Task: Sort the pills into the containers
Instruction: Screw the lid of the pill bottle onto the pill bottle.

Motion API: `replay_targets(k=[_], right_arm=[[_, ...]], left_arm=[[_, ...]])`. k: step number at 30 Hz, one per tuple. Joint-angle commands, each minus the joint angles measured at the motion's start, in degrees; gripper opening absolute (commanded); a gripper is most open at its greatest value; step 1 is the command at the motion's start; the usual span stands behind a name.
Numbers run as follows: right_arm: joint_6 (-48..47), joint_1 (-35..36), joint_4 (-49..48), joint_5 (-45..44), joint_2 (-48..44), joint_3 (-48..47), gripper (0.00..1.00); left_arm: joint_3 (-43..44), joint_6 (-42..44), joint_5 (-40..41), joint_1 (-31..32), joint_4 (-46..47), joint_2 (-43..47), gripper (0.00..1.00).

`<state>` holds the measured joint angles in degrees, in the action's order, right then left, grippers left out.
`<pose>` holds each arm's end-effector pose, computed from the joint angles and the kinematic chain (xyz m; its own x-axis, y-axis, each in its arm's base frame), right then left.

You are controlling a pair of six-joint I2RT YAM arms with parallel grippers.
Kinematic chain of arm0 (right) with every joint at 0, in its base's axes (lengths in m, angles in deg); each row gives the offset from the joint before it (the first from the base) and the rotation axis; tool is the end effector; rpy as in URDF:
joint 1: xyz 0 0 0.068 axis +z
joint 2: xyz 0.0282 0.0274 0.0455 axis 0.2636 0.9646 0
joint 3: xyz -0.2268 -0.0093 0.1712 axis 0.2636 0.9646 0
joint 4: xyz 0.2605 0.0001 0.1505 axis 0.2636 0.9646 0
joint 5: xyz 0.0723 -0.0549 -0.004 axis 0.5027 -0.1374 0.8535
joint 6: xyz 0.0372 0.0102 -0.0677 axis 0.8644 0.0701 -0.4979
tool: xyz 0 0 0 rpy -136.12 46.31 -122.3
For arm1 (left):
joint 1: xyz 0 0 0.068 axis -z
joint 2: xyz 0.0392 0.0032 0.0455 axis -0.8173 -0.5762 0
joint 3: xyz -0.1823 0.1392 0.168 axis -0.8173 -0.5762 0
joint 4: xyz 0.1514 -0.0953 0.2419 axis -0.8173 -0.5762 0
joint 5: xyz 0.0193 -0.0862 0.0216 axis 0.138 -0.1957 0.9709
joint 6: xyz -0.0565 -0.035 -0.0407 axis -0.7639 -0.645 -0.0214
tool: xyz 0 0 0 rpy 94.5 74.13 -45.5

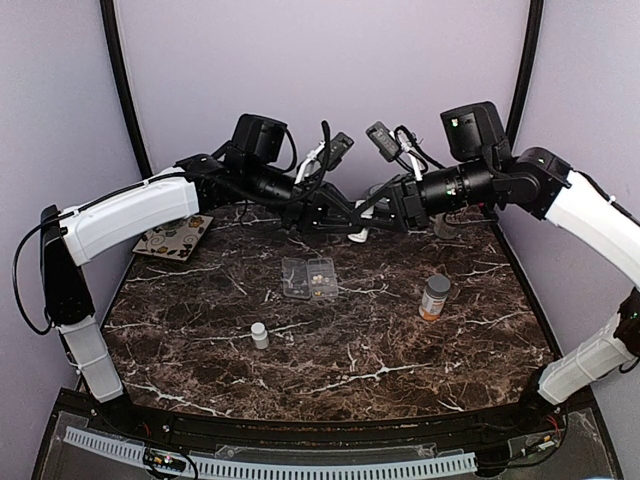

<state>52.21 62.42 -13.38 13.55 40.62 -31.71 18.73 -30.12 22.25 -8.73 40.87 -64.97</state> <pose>0.2171 0.2839 0.4346 -0.4433 -0.2915 -0.8477 -0.8843 0.2969 0.3603 0.2815 -0.3777 0.3965 -0.2363 0.2396 -0.9417 0.9108 -0.2829 -0.3005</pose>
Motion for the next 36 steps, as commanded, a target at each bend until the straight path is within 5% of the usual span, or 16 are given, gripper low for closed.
replay_targets(k=[1, 12, 36], right_arm=[[2.0, 0.8, -0.1, -3.7, -0.6, 2.2, 0.49], [2.7, 0.7, -2.3, -7.8, -1.9, 3.3, 0.50], [7.5, 0.7, -9.0, -23.6, -8.2, 9.4, 0.52]], left_arm=[[2.4, 2.6, 1.1, 0.9, 2.4, 3.3, 0.00], [1.9, 3.9, 2.7, 1.4, 2.0, 3.7, 0.00], [-3.5, 4.9, 24.9, 4.4, 5.8, 5.1, 0.00]])
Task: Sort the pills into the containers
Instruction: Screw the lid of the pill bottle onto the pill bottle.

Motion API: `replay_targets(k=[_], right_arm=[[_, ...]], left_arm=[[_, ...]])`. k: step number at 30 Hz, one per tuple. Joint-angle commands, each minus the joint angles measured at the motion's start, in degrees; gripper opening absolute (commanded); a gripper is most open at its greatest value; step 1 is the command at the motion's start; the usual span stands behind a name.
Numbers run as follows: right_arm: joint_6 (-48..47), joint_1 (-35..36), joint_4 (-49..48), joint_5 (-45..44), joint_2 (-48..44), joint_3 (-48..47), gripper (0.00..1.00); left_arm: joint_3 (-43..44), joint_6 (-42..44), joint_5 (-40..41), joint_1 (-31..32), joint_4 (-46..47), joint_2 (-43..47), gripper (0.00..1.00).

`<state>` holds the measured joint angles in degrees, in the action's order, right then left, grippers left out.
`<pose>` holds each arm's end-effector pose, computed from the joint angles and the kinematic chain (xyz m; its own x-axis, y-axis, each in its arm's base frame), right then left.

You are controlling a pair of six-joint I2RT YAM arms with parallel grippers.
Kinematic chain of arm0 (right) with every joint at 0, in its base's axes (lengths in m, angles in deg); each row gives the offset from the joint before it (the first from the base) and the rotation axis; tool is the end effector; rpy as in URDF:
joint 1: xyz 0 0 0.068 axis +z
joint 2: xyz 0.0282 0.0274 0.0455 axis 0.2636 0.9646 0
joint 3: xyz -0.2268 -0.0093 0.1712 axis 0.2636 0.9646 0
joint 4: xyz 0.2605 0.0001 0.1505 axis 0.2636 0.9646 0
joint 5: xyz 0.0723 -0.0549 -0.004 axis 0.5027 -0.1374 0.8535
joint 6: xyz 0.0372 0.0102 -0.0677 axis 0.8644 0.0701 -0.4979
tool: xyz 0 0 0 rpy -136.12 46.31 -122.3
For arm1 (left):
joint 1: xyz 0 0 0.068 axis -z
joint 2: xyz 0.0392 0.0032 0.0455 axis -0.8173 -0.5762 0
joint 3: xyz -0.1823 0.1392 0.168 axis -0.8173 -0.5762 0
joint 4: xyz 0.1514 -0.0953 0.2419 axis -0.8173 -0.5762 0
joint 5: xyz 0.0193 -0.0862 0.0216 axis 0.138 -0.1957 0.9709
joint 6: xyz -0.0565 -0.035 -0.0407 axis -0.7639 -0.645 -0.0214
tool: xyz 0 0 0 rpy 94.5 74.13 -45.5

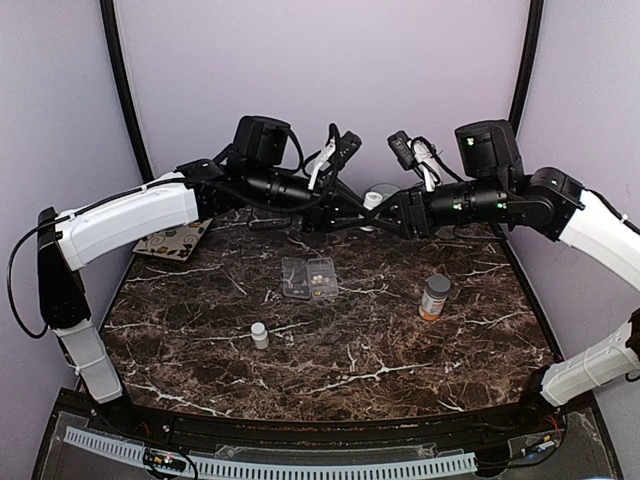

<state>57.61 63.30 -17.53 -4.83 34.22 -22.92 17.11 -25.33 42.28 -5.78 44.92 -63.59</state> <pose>0.2162 0.2615 0.4159 -0.4814 -0.1849 -0.8568 -0.7625 0.5704 0.3053 0.2812 -0.3927 0.3984 -0.1001 0.1994 -0.9748 0.9939 -0.0249 -0.1072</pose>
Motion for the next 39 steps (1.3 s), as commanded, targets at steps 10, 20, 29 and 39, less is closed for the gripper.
replay_targets(k=[10, 20, 29, 39], right_arm=[[4.6, -0.1, -5.2, -10.2, -1.7, 0.3, 0.52], [7.6, -0.1, -3.7, -11.3, 1.2, -2.0, 0.52], [8.2, 0.7, -4.3, -12.3, 2.6, -3.2, 0.52], [7.3, 1.9, -2.7, -13.4, 4.9, -5.2, 0.51]], left_arm=[[-5.8, -1.8, 13.2, 1.9, 6.4, 4.2, 0.00], [-6.0, -2.1, 18.7, 2.4, 7.3, 3.3, 0.00], [-5.3, -1.1, 22.1, 3.1, 6.2, 2.7, 0.00], [-5.1, -0.7, 23.2, 3.3, 5.6, 2.6, 0.00]])
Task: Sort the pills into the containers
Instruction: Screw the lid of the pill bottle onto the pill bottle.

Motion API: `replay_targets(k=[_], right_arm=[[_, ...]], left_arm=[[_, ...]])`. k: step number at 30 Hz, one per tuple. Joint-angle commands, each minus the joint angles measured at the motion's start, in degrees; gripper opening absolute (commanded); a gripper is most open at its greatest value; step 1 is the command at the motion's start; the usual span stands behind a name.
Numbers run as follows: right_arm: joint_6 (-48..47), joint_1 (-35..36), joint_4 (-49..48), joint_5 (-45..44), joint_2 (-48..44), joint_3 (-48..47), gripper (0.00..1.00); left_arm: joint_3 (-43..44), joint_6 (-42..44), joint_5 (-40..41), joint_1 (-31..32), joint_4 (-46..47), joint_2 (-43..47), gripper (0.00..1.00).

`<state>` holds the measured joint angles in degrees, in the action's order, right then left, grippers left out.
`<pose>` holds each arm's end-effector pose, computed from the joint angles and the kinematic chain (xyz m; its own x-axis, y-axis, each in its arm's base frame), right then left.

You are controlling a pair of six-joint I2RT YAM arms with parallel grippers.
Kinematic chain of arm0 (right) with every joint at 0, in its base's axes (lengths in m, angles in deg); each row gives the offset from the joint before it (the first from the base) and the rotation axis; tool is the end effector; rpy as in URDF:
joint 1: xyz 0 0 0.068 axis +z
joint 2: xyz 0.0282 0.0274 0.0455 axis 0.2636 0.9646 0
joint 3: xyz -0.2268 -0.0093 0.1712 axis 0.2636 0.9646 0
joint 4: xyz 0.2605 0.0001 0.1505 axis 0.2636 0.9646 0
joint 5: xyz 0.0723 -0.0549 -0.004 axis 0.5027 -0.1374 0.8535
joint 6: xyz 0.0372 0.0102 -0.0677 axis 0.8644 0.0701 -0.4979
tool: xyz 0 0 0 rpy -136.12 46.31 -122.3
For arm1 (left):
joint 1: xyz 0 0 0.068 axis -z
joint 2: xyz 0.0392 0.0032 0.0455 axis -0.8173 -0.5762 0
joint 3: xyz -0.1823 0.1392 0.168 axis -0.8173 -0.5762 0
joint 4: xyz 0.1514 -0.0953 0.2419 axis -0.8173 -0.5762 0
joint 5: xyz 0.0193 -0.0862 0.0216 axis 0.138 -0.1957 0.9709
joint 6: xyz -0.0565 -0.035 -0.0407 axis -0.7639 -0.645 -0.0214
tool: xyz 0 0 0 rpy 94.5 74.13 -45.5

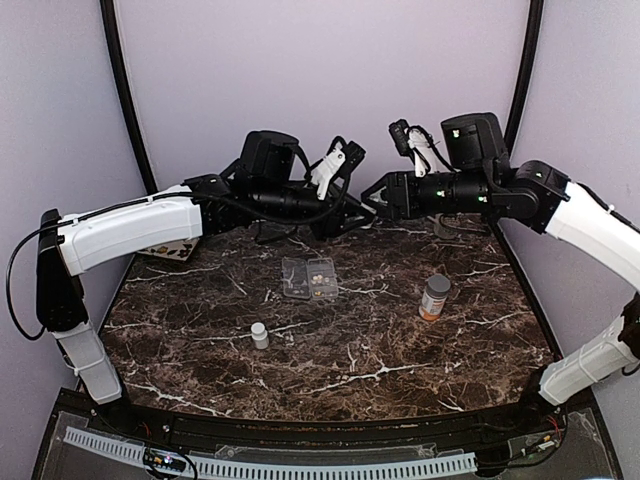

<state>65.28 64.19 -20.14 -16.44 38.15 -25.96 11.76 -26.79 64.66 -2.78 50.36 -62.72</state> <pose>0.2373 0.2733 0.4199 -0.5229 -0.0411 -0.8514 -0.6122 0.7131 0.3416 0.2852 -0.4029 0.3750 -0.1066 0.2121 -0.9714 0.9521 0.3035 -0.0382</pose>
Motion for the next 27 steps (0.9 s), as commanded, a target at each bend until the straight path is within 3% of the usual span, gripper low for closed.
replay_targets(k=[1, 9, 21, 27], right_arm=[[-0.4, 1.1, -0.1, -2.1, 1.0, -2.1, 0.51], [-1.0, 1.6, 0.6, -3.6, 2.3, -3.2, 0.46], [-1.8, 1.9, 1.9, -4.0, 4.3, -4.8, 0.25], [-1.8, 1.9, 2.5, -2.9, 4.9, -5.4, 0.20]], left_arm=[[0.2, 0.8, 0.8, 0.4, 0.2, 1.8, 0.00], [0.3, 1.0, 0.6, 0.4, 0.1, 1.9, 0.00], [0.3, 1.4, 0.2, 0.5, 0.0, 1.9, 0.00], [0.2, 1.7, -0.4, 0.6, 0.4, 2.0, 0.00]])
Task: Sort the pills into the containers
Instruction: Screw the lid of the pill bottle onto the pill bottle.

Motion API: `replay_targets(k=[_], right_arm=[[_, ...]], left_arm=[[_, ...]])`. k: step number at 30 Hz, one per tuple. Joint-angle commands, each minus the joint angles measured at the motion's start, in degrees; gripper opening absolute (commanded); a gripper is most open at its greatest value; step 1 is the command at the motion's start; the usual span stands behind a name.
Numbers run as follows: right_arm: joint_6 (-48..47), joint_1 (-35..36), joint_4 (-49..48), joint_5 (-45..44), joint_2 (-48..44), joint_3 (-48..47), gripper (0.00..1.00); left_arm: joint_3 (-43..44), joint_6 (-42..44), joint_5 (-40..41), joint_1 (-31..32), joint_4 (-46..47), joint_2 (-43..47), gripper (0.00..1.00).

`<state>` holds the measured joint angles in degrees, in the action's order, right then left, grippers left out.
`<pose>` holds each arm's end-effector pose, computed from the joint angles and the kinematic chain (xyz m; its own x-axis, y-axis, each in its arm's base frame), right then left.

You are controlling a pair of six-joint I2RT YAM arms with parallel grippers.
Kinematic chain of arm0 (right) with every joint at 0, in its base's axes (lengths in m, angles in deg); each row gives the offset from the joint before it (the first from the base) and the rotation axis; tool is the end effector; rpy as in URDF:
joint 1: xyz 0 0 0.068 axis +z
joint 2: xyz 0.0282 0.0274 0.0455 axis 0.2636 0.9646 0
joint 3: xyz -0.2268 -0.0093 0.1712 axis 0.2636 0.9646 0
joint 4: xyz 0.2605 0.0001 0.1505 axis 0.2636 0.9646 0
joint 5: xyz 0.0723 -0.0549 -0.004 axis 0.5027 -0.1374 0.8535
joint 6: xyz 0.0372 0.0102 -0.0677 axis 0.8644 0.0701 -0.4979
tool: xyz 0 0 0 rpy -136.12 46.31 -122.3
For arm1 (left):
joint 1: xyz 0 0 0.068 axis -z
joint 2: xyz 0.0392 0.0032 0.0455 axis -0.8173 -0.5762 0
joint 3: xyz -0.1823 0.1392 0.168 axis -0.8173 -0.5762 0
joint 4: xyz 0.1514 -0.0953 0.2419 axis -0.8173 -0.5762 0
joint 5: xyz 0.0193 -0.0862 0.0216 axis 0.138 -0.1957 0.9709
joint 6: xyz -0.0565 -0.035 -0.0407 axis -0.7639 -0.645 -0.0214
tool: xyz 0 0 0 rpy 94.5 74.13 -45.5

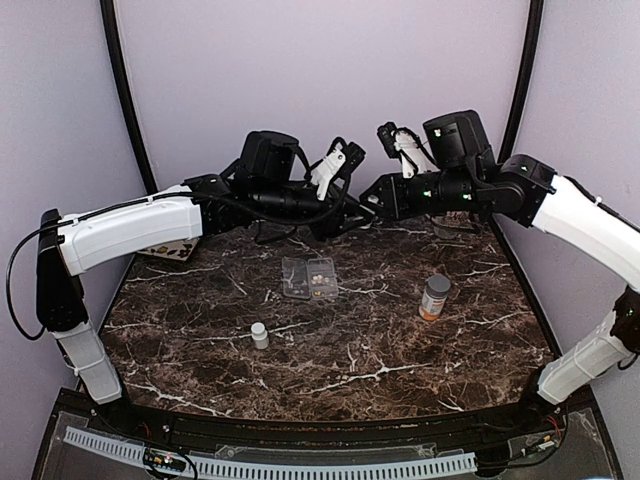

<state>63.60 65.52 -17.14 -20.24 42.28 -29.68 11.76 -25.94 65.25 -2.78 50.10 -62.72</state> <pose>0.2448 0.2886 0.4143 -0.5223 -0.0973 -0.8472 -0.5952 0.7531 0.2804 0.2857 -0.4026 0.3744 -0.0954 0.2206 -0.9707 0.9505 0.3099 -0.0230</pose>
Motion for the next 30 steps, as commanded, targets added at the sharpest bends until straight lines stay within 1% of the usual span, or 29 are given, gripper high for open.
replay_targets(k=[1, 9, 18, 30], right_arm=[[-0.1, 0.6, -0.4, 1.4, 0.8, -1.7, 0.19], [-0.4, 0.5, 1.2, 4.6, 1.9, -2.9, 0.18], [-1.4, -0.9, 2.9, 10.1, 1.1, -3.3, 0.17], [-1.3, -2.2, 3.4, 15.9, -1.1, -1.7, 0.17]], left_arm=[[0.2, 0.9, -1.1, 0.5, 0.6, 2.0, 0.00], [0.4, 2.4, -2.5, 0.5, 0.4, 2.6, 0.00], [0.1, 3.2, -5.2, 0.4, 0.5, 3.7, 0.00], [-3.1, 1.6, -8.8, -0.8, 3.8, 7.0, 0.00]])
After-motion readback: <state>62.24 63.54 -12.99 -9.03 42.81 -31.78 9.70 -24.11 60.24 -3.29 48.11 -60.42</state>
